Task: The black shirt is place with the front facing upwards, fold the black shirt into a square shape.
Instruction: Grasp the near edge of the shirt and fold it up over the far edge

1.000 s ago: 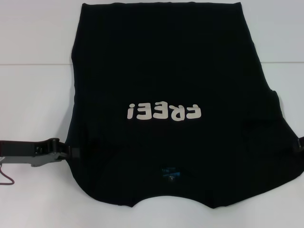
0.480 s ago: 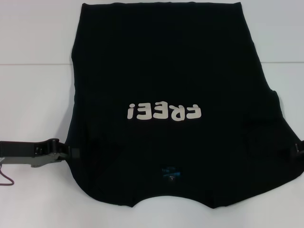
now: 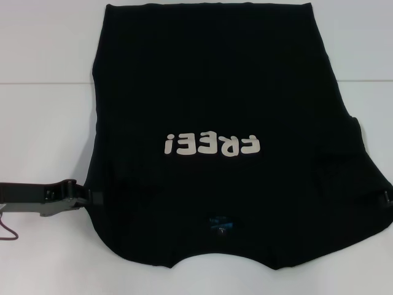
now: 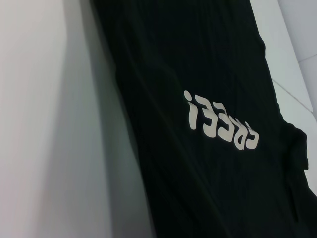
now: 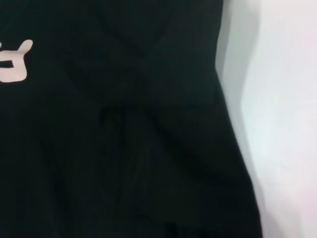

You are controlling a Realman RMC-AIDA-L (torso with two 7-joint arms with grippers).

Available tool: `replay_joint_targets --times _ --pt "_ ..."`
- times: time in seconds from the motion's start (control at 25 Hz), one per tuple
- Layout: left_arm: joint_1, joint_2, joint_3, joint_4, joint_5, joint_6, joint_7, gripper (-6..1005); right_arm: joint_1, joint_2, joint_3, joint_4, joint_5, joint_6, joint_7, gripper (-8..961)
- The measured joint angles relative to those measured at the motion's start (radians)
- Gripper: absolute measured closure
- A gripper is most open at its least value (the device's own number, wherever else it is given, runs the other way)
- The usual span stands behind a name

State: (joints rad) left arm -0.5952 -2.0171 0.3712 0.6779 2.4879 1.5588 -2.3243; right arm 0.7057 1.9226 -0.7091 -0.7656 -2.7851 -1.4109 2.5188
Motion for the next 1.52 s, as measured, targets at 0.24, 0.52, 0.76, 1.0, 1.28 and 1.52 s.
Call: replay_joint_targets --times 0.24,0.52,0.76,1.0,1.28,1.52 --pt "0.000 0.000 0.000 0.000 -0.005 0.000 0.001 951 0.004 0.008 -0.006 0.000 -0.001 0.000 -0.001 39" --pt "0.002 0.000 0.000 0.000 -0.007 0.000 0.003 950 0.004 0.015 -0.013 0.000 -0.001 0.001 -0.001 39" --pt "0.002 0.001 0.000 0.000 -0.008 0.000 0.003 949 0.008 0.021 -0.013 0.000 -0.001 -0.002 -0.006 39" --pt "0.002 0.002 0.000 0.000 -0.008 0.002 0.005 948 0.014 0.032 -0.015 0.000 -0.001 -0.005 -0.010 39" --pt "0.002 0.002 0.000 0.000 -0.008 0.007 0.005 947 0.020 0.046 -0.030 0.001 0.006 -0.005 -0.011 39" --pt "0.002 0.002 0.000 0.000 -0.009 0.010 0.006 946 0.034 0.054 -0.037 0.012 0.008 -0.006 -0.015 39"
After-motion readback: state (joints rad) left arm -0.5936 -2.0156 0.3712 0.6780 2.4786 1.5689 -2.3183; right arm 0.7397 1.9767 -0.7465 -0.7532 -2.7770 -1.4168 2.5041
